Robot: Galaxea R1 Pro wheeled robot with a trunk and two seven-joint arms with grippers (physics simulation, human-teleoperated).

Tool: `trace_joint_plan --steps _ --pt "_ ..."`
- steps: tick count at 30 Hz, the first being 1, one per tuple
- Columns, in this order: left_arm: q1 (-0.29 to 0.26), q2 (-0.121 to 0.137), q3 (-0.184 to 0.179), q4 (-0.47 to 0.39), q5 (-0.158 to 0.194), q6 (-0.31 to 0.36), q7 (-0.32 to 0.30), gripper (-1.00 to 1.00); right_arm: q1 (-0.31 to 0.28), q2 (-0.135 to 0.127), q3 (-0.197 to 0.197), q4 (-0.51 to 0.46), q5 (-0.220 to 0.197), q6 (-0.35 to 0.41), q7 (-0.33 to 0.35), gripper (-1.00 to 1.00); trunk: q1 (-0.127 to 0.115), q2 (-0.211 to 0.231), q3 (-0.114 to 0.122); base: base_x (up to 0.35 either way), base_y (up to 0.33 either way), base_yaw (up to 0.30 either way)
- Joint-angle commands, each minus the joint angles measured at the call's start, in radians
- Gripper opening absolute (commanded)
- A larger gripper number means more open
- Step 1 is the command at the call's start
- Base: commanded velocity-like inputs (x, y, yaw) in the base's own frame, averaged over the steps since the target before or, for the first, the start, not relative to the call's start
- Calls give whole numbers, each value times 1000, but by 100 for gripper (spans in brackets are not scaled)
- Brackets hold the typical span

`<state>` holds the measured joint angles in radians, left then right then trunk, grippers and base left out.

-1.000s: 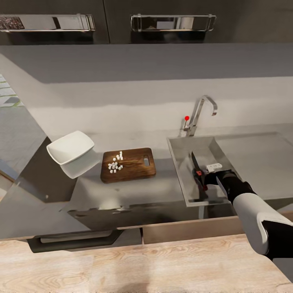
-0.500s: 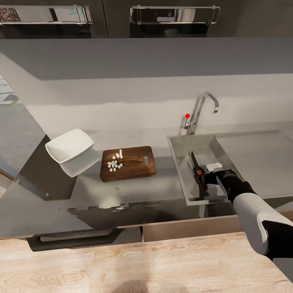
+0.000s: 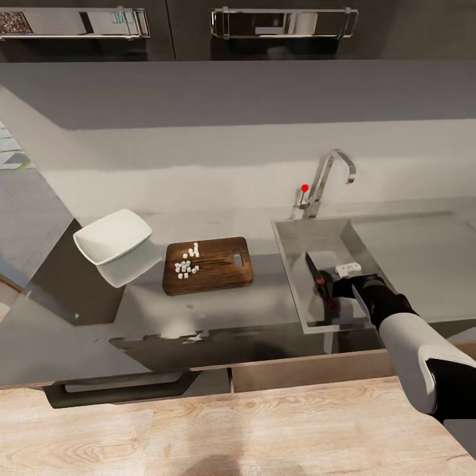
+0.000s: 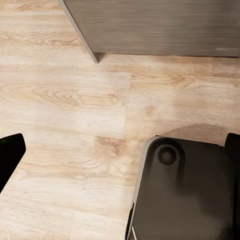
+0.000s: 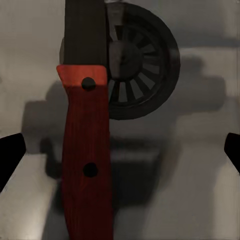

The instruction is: In the kitchen, take the Vidalia onion out of the sink, dice it on the chopping board with the paring knife, put the diced onion into the bowl on the countertop, then place both the paring knife and the chopping board into the sink.

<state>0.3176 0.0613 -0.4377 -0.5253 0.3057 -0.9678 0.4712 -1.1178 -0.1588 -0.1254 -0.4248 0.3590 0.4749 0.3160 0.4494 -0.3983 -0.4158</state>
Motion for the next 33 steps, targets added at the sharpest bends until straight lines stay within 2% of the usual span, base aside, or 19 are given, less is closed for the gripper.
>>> trace_joint_plan --steps 1,10,18,23,25,28,31,33 --pt "0 2 -8 -2 6 -2 7 100 0 1 -8 -7 11 4 12 100 1 -2 -1 0 0 0" --pt "0 2 -8 -2 6 -2 7 100 0 0 -8 -72 11 7 36 100 1 -2 -1 0 0 0" --pt "0 2 -7 -2 6 0 8 100 0 -1 -8 -232 12 19 118 100 1 -2 -1 0 0 0" --pt "0 2 -7 4 6 1 8 100 5 0 -7 -357 13 95 189 100 1 -2 -1 0 0 0" --pt "0 2 -7 6 6 1 8 100 23 1 -7 -429 13 131 212 100 1 -2 -1 0 0 0" --pt "0 2 -7 6 6 1 7 100 79 8 -7 -591 14 185 230 100 1 -2 -1 0 0 0" --pt "0 1 -7 7 6 1 7 100 172 42 -7 -827 16 273 236 100 1 -2 -1 0 0 0" --pt "0 1 -7 7 6 0 7 100 214 61 -7 -928 16 321 237 100 1 -2 -1 0 0 0"
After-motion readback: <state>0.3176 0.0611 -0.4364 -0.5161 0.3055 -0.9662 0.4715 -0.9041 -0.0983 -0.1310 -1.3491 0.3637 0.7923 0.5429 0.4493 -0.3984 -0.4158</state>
